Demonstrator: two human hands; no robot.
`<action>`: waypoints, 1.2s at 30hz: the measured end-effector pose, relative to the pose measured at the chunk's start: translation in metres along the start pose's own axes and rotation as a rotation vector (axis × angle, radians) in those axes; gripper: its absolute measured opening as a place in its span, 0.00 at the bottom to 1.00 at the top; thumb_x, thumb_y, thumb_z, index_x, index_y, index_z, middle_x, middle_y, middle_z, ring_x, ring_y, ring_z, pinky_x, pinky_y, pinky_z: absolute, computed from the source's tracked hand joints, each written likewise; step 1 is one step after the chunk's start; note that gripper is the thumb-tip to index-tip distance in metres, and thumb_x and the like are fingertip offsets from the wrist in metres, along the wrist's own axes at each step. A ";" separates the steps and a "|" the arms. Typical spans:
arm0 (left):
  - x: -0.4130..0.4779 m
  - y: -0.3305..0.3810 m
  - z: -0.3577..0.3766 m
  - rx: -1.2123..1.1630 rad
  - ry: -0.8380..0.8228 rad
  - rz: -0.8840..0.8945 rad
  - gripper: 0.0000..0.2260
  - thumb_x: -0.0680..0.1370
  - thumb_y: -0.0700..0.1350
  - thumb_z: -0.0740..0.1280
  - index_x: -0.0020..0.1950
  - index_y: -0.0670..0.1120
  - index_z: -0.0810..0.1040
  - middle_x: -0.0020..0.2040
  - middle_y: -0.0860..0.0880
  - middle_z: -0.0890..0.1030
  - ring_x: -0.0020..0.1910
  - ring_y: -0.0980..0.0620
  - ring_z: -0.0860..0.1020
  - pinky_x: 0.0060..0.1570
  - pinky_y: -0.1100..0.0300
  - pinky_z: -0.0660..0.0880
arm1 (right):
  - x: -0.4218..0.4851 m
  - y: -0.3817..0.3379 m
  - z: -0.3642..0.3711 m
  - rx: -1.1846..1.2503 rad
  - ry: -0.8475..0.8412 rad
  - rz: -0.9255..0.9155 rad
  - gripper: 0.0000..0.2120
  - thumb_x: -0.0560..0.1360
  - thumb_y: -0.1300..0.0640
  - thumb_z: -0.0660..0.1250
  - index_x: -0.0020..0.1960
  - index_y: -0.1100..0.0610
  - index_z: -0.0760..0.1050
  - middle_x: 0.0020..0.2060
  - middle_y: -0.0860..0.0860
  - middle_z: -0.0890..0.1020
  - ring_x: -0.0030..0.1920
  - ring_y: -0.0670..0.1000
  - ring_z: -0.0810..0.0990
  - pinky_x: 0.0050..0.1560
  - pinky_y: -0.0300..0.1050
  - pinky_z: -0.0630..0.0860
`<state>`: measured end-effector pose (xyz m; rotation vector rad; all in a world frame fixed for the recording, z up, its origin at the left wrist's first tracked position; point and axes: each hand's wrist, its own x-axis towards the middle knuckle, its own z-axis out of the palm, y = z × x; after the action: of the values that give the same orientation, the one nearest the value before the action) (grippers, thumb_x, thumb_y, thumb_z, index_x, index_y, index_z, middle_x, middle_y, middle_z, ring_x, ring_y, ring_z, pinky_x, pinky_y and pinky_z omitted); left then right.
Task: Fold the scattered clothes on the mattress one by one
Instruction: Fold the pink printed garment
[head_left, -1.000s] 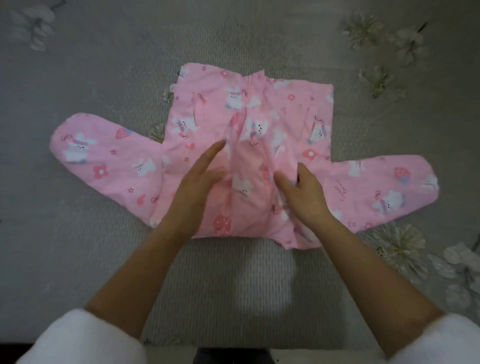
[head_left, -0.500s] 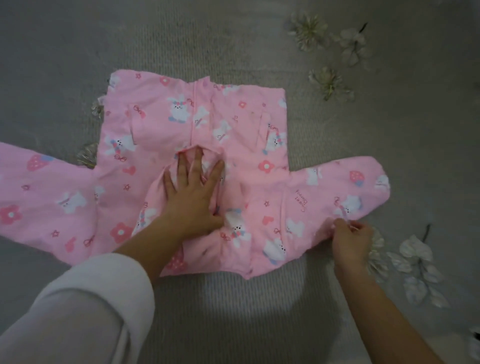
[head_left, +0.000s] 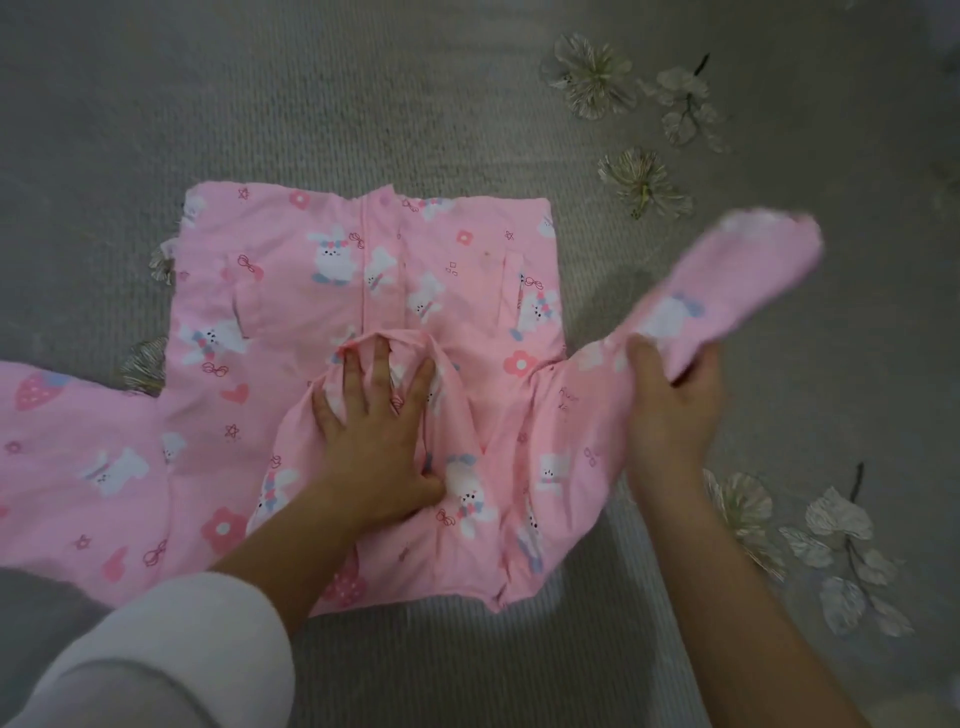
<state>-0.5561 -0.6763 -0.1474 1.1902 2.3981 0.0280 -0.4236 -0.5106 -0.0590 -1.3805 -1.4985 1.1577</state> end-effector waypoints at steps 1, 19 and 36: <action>0.000 0.000 -0.001 0.005 -0.006 -0.001 0.52 0.64 0.61 0.64 0.74 0.58 0.29 0.74 0.43 0.29 0.72 0.37 0.29 0.68 0.30 0.40 | -0.003 -0.001 0.015 -0.045 -0.084 -0.079 0.10 0.72 0.59 0.66 0.53 0.51 0.75 0.43 0.42 0.80 0.41 0.38 0.77 0.46 0.34 0.73; 0.017 -0.036 -0.031 -0.405 -0.088 0.159 0.50 0.67 0.53 0.71 0.77 0.57 0.39 0.79 0.51 0.43 0.77 0.48 0.43 0.73 0.40 0.49 | -0.057 0.040 0.107 -0.701 -0.772 -0.209 0.32 0.75 0.35 0.41 0.77 0.42 0.43 0.77 0.45 0.57 0.77 0.50 0.51 0.74 0.56 0.40; -0.093 -0.161 -0.008 -0.676 0.633 -1.019 0.35 0.70 0.46 0.68 0.75 0.46 0.58 0.74 0.40 0.59 0.73 0.39 0.55 0.70 0.43 0.52 | -0.071 0.044 0.141 -1.349 -0.858 -0.236 0.45 0.72 0.26 0.46 0.76 0.50 0.30 0.77 0.55 0.36 0.76 0.62 0.37 0.70 0.70 0.42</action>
<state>-0.6318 -0.8459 -0.1391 -0.4550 2.8420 0.9010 -0.5373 -0.5975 -0.1383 -1.3890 -3.3102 0.4701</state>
